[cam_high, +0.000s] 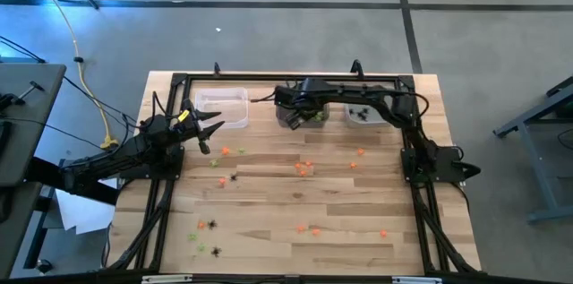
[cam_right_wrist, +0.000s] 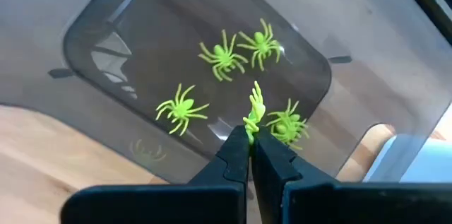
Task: Sort Halloween decoration
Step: Put the green spider toy into the black bin, then put the orange spider toy into the transparent bin
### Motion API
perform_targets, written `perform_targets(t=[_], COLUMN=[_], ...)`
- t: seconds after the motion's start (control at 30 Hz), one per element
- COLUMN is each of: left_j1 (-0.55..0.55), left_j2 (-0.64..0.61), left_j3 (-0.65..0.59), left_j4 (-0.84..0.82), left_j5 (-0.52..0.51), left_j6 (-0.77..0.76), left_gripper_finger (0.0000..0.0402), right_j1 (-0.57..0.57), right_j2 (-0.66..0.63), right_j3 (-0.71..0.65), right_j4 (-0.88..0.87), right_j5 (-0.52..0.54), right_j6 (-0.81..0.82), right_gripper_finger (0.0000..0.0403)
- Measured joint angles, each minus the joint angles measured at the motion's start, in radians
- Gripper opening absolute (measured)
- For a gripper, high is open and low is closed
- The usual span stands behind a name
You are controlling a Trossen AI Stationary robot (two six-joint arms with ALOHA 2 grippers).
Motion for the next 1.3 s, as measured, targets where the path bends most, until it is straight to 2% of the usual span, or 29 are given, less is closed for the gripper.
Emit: perform_targets(t=[0.23,0.6,0.83,0.97,1.1,1.3], left_j1=[0.000,0.000,0.000,0.000,0.000,0.000], left_j2=[0.000,0.000,0.000,0.000,0.000,0.000], left_j3=[0.000,0.000,0.000,0.000,0.000,0.000], left_j4=[0.000,0.000,0.000,0.000,0.000,0.000], left_j5=[0.000,0.000,0.000,0.000,0.000,0.000], left_j6=[0.000,0.000,0.000,0.000,0.000,0.000], left_gripper_finger=[0.0131,0.0131,0.0131,0.0131,0.0131,0.0131], right_j1=[-0.001,0.000,0.026,0.112,0.271,0.553], right_j2=[0.006,0.006,-0.043,-0.141,-0.219,-0.205], right_j3=[0.011,0.011,0.010,0.011,0.010,0.006], right_j4=[-0.009,-0.014,-0.061,-0.120,-0.184,-0.309], right_j5=[-0.002,-0.011,-0.029,0.044,0.138,0.144], right_j6=[-0.014,-0.050,0.090,0.168,0.299,0.657], right_gripper_finger=[0.0009,0.0086,0.0089,0.0086,0.0085,0.0085])
